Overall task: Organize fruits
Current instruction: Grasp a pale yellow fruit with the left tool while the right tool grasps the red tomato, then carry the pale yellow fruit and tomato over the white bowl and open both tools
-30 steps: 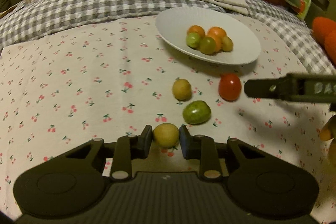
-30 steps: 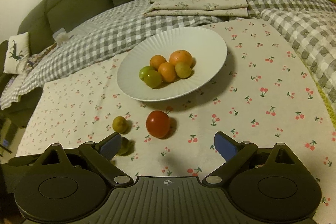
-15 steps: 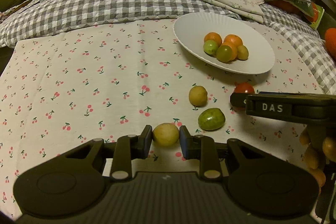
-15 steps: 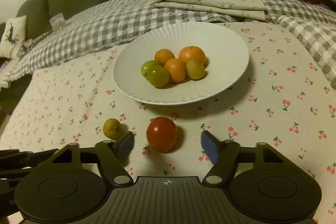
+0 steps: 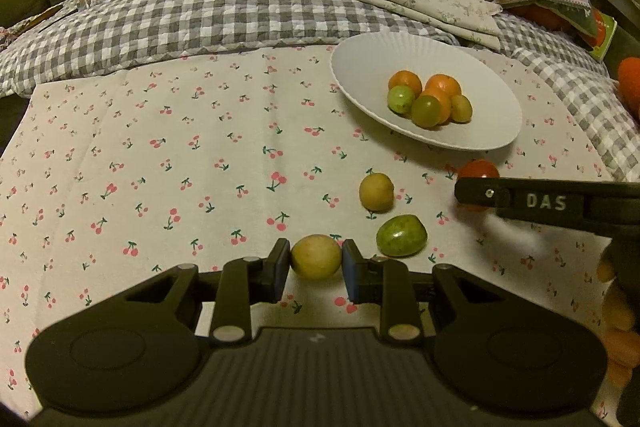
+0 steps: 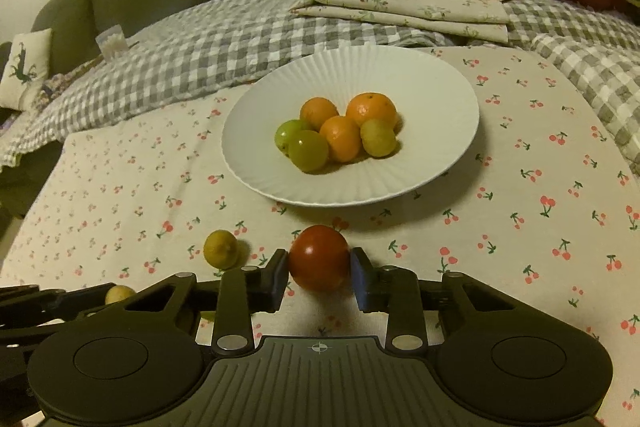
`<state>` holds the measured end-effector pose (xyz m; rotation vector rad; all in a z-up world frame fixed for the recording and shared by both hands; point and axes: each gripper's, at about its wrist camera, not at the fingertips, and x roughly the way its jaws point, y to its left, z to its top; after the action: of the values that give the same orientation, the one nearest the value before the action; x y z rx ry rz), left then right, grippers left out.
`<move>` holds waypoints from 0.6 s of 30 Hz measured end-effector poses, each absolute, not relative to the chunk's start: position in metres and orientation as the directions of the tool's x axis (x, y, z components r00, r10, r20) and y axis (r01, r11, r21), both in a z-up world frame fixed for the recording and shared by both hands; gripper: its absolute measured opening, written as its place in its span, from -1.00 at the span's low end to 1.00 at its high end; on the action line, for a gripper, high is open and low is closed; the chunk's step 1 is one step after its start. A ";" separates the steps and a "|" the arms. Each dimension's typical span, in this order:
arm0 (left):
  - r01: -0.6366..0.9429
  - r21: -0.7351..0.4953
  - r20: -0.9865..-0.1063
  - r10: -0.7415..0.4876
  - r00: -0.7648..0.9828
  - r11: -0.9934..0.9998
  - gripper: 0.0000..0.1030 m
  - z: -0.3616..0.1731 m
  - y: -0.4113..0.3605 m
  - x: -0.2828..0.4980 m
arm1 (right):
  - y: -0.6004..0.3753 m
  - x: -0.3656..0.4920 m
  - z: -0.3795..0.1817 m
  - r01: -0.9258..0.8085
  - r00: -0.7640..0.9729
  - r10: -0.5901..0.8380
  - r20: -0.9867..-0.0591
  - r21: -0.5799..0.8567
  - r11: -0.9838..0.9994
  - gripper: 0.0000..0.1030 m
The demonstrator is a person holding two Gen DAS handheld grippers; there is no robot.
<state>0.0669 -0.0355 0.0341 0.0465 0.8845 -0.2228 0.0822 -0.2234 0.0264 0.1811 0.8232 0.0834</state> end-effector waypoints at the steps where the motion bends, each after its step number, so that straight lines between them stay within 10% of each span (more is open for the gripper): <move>1: 0.213 -0.051 -0.770 -0.174 0.614 0.976 -0.49 0.035 -0.036 0.067 | -0.224 0.081 0.029 -0.005 0.679 0.150 -0.718 0.200 0.980 -0.39; 18: 0.227 -0.038 -0.746 -0.178 0.641 0.973 -0.49 0.043 -0.040 0.067 | -0.228 0.055 0.065 -0.068 0.718 0.226 -0.659 0.256 0.964 -0.39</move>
<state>0.0670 -0.0403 0.0430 0.0612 0.8438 -0.2309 0.0545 -0.2280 0.0650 0.2201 0.7541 0.1641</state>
